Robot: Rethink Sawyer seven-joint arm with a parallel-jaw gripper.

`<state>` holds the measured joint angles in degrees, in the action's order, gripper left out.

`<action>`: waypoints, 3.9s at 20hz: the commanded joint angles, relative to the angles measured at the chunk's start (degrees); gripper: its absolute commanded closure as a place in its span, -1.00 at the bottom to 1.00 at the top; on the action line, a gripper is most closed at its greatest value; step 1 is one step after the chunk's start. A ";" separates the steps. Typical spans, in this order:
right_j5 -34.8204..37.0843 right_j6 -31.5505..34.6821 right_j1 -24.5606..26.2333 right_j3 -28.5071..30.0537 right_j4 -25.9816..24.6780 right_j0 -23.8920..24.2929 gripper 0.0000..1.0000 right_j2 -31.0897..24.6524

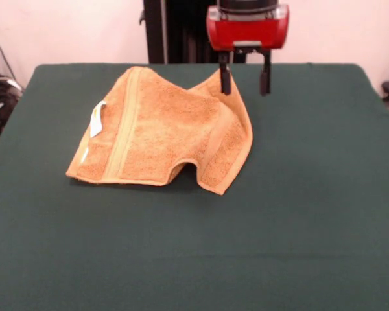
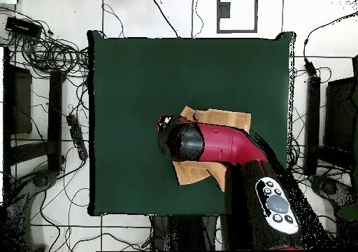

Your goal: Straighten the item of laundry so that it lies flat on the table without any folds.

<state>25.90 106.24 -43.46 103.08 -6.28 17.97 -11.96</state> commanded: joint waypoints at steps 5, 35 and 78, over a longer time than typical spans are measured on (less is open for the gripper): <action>-12.11 15.61 8.49 7.01 6.32 -7.13 -1.00 -3.50; -1.99 4.69 -13.16 22.06 6.33 1.17 -1.00 -0.56; -30.45 8.13 12.00 20.67 -1.70 5.10 -1.00 -1.74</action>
<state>-1.81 106.24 -35.93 124.57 -6.82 23.87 -10.59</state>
